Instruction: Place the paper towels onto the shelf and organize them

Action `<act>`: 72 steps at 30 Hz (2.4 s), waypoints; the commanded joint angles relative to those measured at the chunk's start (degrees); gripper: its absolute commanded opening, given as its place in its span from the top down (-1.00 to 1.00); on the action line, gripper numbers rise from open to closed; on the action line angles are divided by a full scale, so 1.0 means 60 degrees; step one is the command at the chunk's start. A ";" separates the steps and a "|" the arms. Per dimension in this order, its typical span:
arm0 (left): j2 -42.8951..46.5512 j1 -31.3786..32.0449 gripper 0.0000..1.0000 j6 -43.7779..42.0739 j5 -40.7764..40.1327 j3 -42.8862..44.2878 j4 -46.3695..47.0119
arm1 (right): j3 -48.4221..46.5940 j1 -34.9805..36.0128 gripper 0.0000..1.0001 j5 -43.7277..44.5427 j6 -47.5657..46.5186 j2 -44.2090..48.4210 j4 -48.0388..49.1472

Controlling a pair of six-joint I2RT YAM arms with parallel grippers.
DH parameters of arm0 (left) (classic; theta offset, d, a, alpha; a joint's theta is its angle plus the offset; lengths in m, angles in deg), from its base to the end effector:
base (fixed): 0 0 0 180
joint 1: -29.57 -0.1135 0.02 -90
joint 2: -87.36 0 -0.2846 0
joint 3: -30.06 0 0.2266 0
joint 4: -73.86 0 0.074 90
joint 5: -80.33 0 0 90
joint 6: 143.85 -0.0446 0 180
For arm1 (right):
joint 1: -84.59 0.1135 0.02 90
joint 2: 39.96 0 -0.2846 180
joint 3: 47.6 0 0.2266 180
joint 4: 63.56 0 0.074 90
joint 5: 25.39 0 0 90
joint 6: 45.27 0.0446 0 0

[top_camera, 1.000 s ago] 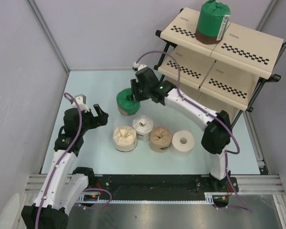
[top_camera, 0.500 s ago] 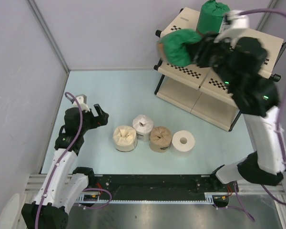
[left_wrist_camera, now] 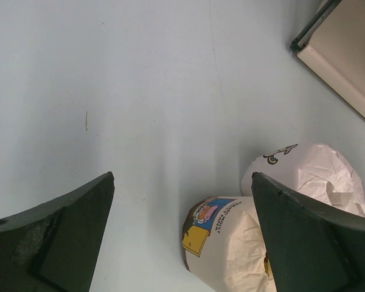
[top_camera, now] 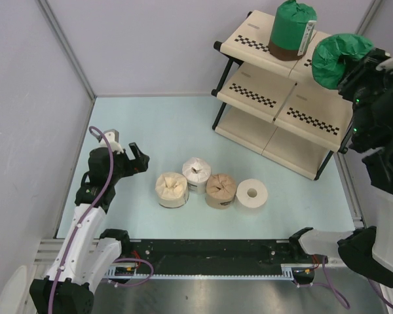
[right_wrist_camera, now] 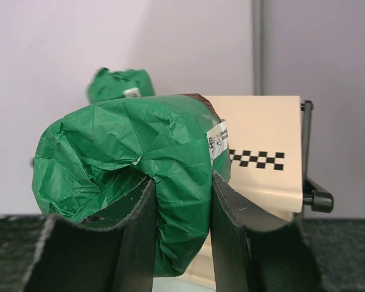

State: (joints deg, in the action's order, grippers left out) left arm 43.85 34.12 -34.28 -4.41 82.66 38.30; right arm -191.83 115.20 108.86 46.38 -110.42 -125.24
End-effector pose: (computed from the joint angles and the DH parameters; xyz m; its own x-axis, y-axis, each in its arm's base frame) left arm 0.1426 -0.0154 0.2925 -0.4725 -0.2970 -0.8298 0.0027 0.9410 -0.3383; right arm 0.0948 0.0199 0.6215 0.1866 0.1344 -0.9732 0.2172 0.9604 0.1742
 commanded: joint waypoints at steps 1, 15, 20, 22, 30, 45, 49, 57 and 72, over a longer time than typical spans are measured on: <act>-0.0015 -0.0086 -1.00 0.0136 0.0223 0.0046 0.0204 | 0.0137 -0.0720 0.56 0.0185 -0.0130 -0.0487 0.0894; -0.0073 -0.0086 -1.00 0.0107 0.0325 0.0075 0.0306 | 0.0064 -0.4486 0.56 -0.4033 0.1790 -0.1499 0.0880; -0.0088 -0.0115 -0.99 0.0121 0.0325 0.0075 0.0292 | 0.0020 -0.5028 0.55 -0.5233 0.2024 -0.1763 0.0880; -0.0088 -0.0115 -1.00 0.0122 0.0340 0.0075 0.0292 | 0.0020 -0.5319 0.56 -0.5484 0.2229 -0.1851 0.0895; -0.0102 -0.0130 -1.00 0.0122 0.0340 0.0060 0.0292 | 0.0079 -0.5717 0.53 -0.6246 0.2493 -0.2173 0.0880; -0.0161 -0.0115 -1.00 0.0122 0.0354 0.0060 0.0277 | 0.0210 -0.6127 -0.33 -0.6979 0.2888 -0.2437 0.1012; -0.0176 -0.0115 -1.00 0.0107 0.0369 0.0060 0.0262 | 0.0298 -0.6259 -0.42 -0.7155 0.3064 -0.2481 0.1216; -0.0161 -0.0115 -1.00 0.0107 0.0384 0.0060 0.0277 | 0.0401 -0.6786 -0.43 -0.8253 0.3753 -0.2759 0.1861; -0.0249 -0.0115 -1.00 0.0107 0.0428 0.0060 0.0291 | 0.2627 -0.6977 -0.47 -0.9352 0.4002 -0.0726 0.4001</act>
State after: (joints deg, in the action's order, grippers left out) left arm 42.72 33.91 -34.28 -3.19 82.66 38.32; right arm -176.47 73.62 54.88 70.05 -122.18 -107.91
